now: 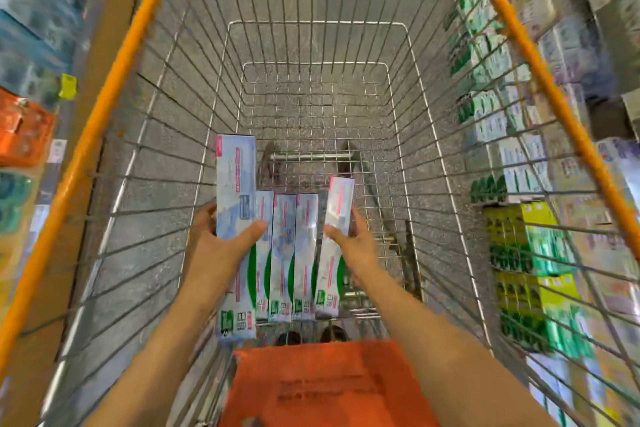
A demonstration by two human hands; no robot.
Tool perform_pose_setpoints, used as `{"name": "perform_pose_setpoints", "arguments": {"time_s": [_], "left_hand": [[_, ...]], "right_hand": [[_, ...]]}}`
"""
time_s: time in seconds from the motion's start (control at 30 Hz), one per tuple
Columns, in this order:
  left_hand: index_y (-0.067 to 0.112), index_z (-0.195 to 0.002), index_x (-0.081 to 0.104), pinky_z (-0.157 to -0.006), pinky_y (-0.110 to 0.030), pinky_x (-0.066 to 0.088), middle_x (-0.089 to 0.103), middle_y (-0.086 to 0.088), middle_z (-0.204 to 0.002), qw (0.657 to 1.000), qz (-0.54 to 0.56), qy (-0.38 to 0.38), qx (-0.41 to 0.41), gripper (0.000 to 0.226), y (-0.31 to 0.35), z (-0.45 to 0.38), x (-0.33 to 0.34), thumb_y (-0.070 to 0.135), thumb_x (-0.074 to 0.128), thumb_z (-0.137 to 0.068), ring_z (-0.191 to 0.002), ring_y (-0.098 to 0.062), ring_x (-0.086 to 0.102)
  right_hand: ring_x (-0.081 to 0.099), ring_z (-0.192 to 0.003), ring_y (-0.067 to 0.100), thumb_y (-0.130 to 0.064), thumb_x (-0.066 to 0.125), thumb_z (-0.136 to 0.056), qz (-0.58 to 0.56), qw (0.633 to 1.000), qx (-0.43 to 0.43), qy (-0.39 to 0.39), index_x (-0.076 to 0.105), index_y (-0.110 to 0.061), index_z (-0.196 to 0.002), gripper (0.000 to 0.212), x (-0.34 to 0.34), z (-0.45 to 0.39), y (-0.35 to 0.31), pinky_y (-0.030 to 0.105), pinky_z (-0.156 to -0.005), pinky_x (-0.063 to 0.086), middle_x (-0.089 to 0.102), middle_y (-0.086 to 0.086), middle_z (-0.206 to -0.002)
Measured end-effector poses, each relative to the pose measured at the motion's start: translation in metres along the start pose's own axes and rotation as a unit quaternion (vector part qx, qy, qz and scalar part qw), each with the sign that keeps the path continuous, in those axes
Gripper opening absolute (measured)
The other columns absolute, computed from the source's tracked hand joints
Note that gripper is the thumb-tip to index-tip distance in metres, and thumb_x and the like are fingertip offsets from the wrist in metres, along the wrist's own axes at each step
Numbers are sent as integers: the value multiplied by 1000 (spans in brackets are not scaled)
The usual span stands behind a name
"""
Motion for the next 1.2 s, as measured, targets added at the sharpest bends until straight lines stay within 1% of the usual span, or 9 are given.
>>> {"name": "perform_pose_setpoints", "arguments": {"time_s": [0.13,0.23,0.33,0.47,0.6,0.77,0.97,1.07,1.2], "left_hand": [[15,-135,41,-86,-41,54,59,-6,-122,1000,-14,-16,6,69,1,-4,8,22,75,-75,-98,-22,64],[18,-137,39,-68,-27,55,59,-5,-121,999,-25,-29,17,73,6,-5,15,23,75,-74,-94,-18,65],[20,-137,40,-68,-28,55,58,-5,-121,999,-39,-31,22,74,5,-8,19,26,77,-73,-97,-21,64],[17,-135,40,-62,-19,50,60,-4,-118,998,-35,-37,23,69,3,-7,29,22,74,-76,-91,-15,65],[17,-133,42,-52,-9,49,60,-1,-111,998,-40,-51,18,65,1,-6,44,18,74,-77,-80,-1,61],[21,-135,39,-69,-19,49,55,-2,-119,996,-54,-64,21,71,-3,-8,66,27,75,-74,-91,-7,60],[26,-128,40,-73,-22,51,56,3,-114,992,-68,-106,22,64,-8,-2,97,25,75,-75,-84,3,59],[32,-121,38,-65,-14,50,57,6,-108,990,-79,-114,21,60,-11,-1,99,24,76,-75,-82,4,59],[26,-131,40,-63,-15,47,57,4,-112,990,-95,-102,19,66,-14,-4,93,26,75,-75,-84,3,58]], "right_hand": [[54,-119,27,-1,64,-86,13,1000,-3,-19,40,-7,-141,61,1,-4,10,37,-99,47,53,11,-134],[59,-101,22,-1,60,-89,28,999,13,-9,51,0,-130,42,-2,-5,20,16,-74,54,60,11,-122],[58,-96,19,2,55,-91,38,999,30,2,55,2,-126,35,-7,-6,30,5,-57,47,61,11,-119],[60,-108,27,6,55,-90,25,999,43,-6,54,3,-127,37,-9,-13,35,30,-88,52,59,16,-126],[57,-106,17,14,52,-87,25,999,13,-21,50,5,-130,44,-11,-14,35,15,-80,52,57,11,-126],[52,-116,13,9,55,-89,81,995,-10,-53,44,-8,-138,54,-10,-8,38,37,-103,43,55,7,-131],[58,-102,10,3,56,-90,145,987,-48,-45,44,-12,-140,53,-15,-7,36,10,-84,48,63,6,-118],[59,-110,18,9,50,-90,133,989,-44,-41,45,-13,-140,55,-11,-13,43,37,-97,50,62,10,-124],[56,-119,20,10,50,-88,143,986,-50,-68,43,-19,-141,61,-6,-13,46,43,-98,48,58,5,-132]]}}
Point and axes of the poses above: each hand's wrist, its own z-axis away from the middle knuckle, its own x-axis out of the palm, y = z × x, the point moved 8 cm from there along -z, towards the middle knuckle
